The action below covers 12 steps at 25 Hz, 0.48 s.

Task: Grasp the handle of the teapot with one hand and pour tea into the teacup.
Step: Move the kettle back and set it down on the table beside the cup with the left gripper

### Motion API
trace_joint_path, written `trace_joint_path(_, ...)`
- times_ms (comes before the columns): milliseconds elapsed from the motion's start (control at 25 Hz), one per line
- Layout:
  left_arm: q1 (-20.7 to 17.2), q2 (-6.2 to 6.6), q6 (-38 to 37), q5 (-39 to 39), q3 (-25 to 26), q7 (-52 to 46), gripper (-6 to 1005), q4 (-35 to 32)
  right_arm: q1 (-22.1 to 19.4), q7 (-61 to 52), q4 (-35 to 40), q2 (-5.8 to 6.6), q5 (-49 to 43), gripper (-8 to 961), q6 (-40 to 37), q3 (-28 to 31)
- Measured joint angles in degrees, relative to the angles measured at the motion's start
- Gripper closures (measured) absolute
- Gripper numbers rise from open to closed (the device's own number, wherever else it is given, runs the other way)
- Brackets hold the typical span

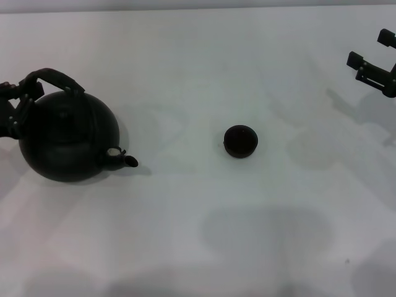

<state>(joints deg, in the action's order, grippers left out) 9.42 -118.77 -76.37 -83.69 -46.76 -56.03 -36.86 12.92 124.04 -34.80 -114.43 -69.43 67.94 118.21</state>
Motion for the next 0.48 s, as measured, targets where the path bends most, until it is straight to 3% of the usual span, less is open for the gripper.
trace_joint_path(480,0.58,0.2,1.52,-0.53,0.06,-0.31,877,0.66,0.15,-0.16,0.0,-0.09,0.0,112,0.0,0.0)
